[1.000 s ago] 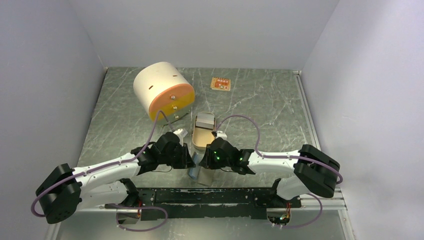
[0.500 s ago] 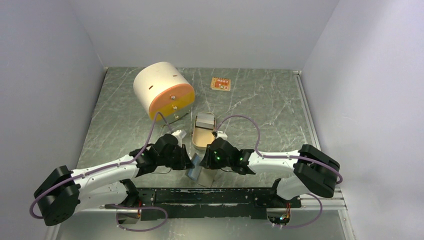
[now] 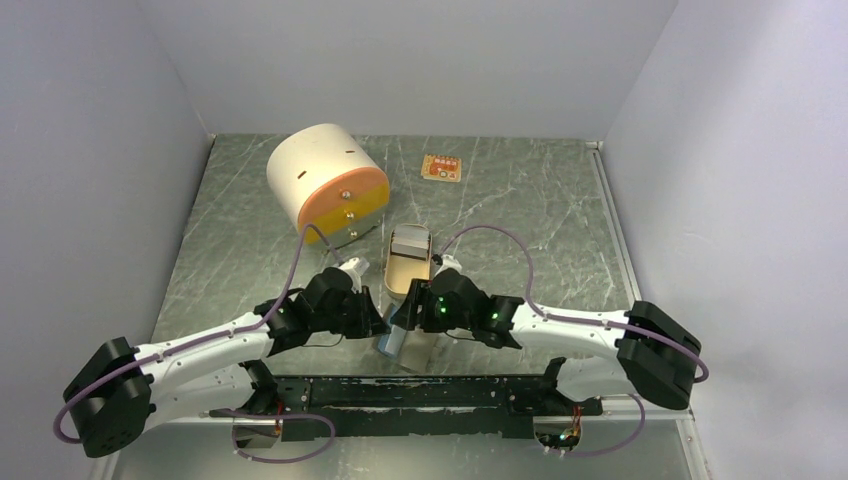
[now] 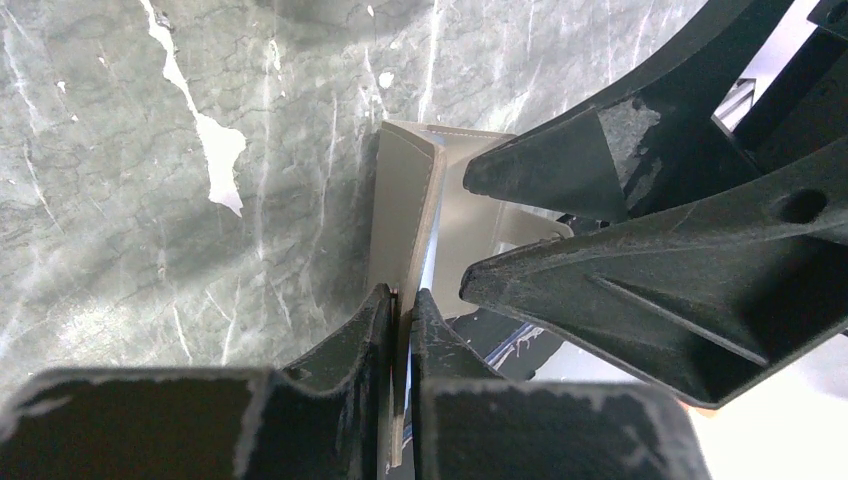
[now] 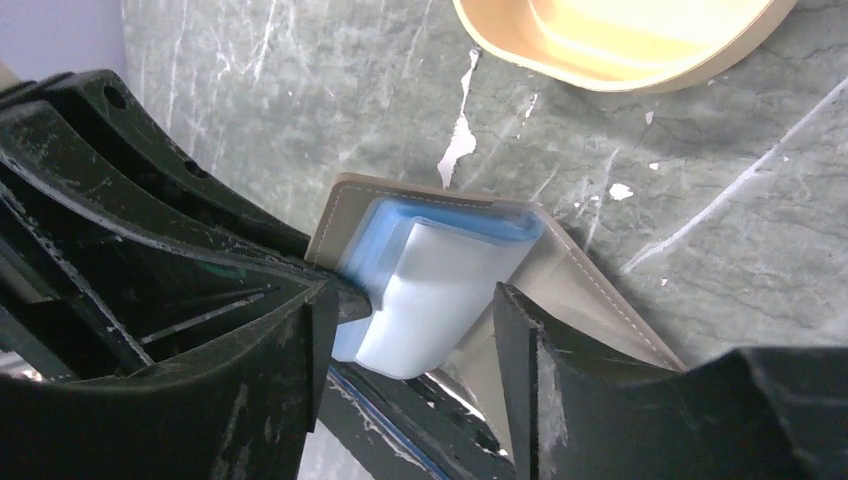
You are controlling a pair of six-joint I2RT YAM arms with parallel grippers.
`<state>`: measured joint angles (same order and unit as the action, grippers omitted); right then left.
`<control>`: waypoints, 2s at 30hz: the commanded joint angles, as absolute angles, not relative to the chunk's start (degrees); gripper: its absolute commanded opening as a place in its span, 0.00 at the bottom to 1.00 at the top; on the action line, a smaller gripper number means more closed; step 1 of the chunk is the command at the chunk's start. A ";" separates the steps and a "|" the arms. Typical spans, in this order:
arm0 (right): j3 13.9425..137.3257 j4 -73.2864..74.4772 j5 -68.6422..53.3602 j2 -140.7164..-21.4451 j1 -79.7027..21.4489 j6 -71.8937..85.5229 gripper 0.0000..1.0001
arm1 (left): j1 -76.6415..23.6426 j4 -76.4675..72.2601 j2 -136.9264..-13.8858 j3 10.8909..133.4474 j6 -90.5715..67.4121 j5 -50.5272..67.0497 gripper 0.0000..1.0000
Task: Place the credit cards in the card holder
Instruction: Open the card holder at the center of the board.
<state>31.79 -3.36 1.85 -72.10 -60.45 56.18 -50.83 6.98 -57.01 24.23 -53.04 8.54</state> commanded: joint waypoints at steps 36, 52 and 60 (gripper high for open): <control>33.06 9.42 11.32 -76.85 -60.21 55.70 0.59 | -50.58 5.26 -51.13 18.03 -64.06 -1.42 0.09; 40.45 16.21 9.82 -67.63 -60.21 52.82 0.45 | -50.80 4.37 -52.87 18.40 -66.47 -5.62 0.09; 42.43 2.82 2.95 -71.47 -61.77 55.02 0.28 | -51.36 7.80 -52.35 21.12 -66.27 -7.61 0.09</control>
